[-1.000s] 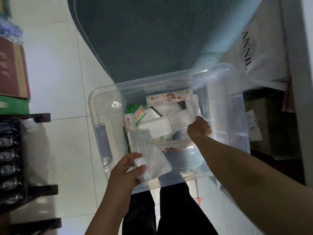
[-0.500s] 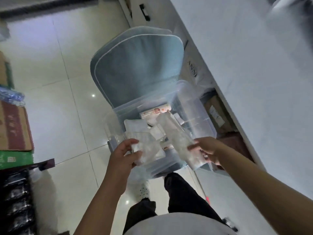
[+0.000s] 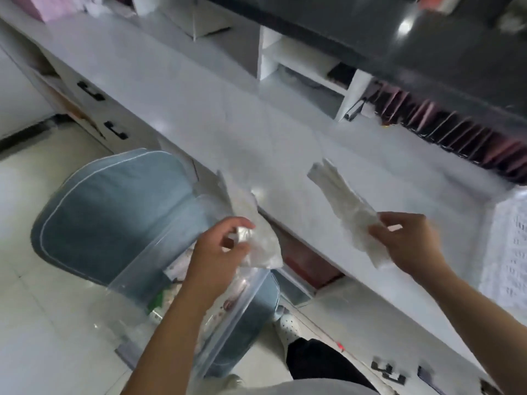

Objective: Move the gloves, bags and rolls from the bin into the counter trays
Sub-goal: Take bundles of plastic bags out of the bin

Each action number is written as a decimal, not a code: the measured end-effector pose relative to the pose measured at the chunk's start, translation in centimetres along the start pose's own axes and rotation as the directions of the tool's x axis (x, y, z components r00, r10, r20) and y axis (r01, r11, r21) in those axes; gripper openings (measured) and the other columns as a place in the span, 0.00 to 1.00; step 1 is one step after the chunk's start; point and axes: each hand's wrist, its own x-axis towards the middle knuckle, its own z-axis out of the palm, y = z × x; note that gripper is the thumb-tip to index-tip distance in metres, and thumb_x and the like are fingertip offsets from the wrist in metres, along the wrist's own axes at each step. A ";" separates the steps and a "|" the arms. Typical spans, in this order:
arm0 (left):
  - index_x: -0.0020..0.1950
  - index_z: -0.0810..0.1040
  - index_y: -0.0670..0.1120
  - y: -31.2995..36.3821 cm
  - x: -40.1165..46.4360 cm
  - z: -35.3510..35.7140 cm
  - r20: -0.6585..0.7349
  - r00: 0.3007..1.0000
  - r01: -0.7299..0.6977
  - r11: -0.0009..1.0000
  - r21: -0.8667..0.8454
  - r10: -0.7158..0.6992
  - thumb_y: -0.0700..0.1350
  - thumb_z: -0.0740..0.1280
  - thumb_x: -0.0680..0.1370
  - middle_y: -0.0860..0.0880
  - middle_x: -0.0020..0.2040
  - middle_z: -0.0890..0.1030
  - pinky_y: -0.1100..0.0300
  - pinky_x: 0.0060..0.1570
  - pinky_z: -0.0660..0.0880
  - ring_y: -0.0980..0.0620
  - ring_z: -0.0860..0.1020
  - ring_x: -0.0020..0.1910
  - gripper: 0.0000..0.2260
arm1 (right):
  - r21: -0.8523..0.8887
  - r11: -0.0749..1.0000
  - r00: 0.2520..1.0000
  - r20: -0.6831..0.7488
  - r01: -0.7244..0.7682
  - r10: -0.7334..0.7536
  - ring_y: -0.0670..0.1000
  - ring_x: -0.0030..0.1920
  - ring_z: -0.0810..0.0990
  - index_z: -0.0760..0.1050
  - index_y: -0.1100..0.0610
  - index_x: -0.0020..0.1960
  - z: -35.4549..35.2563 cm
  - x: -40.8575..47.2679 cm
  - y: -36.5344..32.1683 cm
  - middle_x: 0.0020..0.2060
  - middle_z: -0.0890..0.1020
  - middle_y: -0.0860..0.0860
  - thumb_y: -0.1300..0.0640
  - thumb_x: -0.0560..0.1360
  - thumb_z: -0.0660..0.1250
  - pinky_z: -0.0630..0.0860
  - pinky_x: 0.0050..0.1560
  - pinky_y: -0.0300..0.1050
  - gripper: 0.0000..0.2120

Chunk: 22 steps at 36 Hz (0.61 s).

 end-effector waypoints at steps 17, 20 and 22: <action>0.67 0.74 0.52 6.0 9.2 22.6 0.474 0.880 -0.467 0.225 0.855 0.025 0.38 0.62 0.78 0.49 0.63 0.75 0.52 0.45 0.72 0.46 0.76 0.55 0.19 | -0.704 0.618 0.936 0.290 0.350 -0.199 0.55 0.47 0.82 0.74 0.48 0.61 -4.1 15.4 11.1 0.51 0.79 0.48 0.58 0.75 0.60 0.66 0.36 0.43 0.16; 0.73 0.64 0.60 4.8 8.6 24.7 0.568 0.809 -0.436 0.495 0.751 -0.150 0.50 0.56 0.82 0.52 0.68 0.73 0.51 0.57 0.72 0.48 0.74 0.63 0.19 | -0.661 0.672 0.919 0.385 0.335 -0.081 0.54 0.45 0.80 0.72 0.47 0.59 -4.4 16.4 11.7 0.49 0.78 0.46 0.47 0.73 0.65 0.68 0.38 0.43 0.16; 0.72 0.65 0.63 4.3 8.8 24.8 0.527 0.836 -0.302 0.671 0.677 -0.155 0.53 0.56 0.82 0.56 0.69 0.73 0.52 0.63 0.71 0.52 0.74 0.65 0.18 | -0.556 0.790 0.896 0.444 0.257 0.021 0.52 0.48 0.79 0.73 0.45 0.56 -4.8 17.6 11.9 0.49 0.79 0.44 0.36 0.68 0.70 0.72 0.43 0.44 0.22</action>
